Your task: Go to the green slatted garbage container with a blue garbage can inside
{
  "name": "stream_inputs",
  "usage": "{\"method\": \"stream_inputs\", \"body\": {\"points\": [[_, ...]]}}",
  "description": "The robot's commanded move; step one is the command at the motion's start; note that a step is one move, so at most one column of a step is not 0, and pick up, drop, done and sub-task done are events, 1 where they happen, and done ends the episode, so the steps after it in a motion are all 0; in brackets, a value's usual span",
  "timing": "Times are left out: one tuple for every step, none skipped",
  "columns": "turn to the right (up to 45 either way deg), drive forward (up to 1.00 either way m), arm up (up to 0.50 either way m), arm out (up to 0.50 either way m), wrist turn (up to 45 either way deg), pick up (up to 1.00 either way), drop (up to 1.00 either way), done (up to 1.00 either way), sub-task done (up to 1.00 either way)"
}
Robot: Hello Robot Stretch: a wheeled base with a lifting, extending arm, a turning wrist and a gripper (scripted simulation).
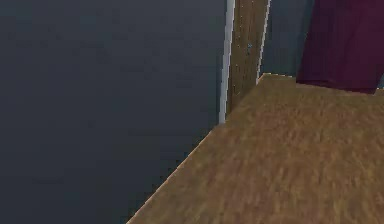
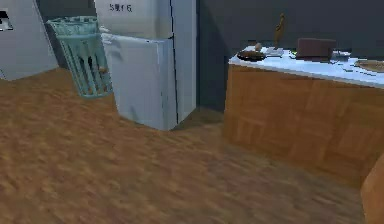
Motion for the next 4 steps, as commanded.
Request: {"method": "stream_inputs", "body": {"points": [[45.0, 0.00, 0.00, 0.00, 0.0, 0.00, 0.00, 0.00, 0.00], [9.0, 0.00, 0.00, 0.00, 0.0, 0.00, 0.00, 0.00, 0.00], [0.0, 1.00, 0.00, 0.00, 0.0, 0.00, 0.00, 0.00, 0.00], [0.0, 1.00, 0.00, 0.00, 0.0, 0.00, 0.00, 0.00, 0.00]]}}
